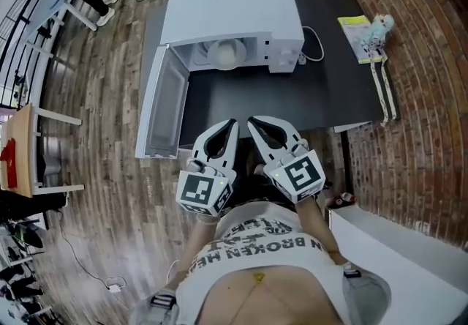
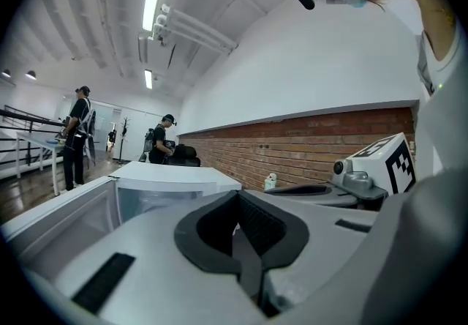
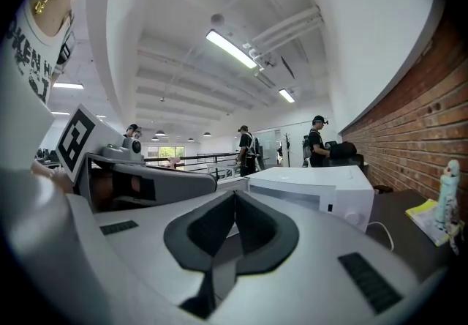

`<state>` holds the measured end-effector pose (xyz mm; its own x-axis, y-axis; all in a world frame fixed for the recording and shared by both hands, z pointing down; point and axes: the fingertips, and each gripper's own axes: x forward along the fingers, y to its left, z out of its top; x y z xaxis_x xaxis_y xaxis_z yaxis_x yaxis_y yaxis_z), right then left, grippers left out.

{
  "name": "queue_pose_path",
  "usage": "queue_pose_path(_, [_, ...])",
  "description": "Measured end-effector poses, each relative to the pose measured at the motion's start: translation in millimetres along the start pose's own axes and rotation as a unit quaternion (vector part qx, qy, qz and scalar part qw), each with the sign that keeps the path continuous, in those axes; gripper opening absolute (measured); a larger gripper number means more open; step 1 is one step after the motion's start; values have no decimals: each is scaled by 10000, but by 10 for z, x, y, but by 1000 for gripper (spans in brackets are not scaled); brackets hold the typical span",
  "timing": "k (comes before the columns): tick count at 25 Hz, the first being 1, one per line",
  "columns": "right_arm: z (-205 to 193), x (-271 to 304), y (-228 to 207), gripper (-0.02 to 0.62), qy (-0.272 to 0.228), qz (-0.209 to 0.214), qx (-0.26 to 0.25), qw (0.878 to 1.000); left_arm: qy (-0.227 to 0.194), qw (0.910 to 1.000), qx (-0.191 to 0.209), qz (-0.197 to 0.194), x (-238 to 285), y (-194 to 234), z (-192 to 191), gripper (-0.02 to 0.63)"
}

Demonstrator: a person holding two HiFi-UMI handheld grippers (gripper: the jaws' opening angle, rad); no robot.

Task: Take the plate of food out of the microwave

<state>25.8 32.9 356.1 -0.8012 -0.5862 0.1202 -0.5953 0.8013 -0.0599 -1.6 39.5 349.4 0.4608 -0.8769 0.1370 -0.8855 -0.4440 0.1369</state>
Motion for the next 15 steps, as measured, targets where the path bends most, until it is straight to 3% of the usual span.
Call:
queue_pose_path(7, [20, 183, -303, 8, 11, -403, 35, 9992, -39, 9990, 36, -444, 314, 126, 74, 6])
queue_pose_path(15, [142, 848, -502, 8, 38, -448, -152, 9989, -124, 9982, -44, -592, 626, 737, 187, 6])
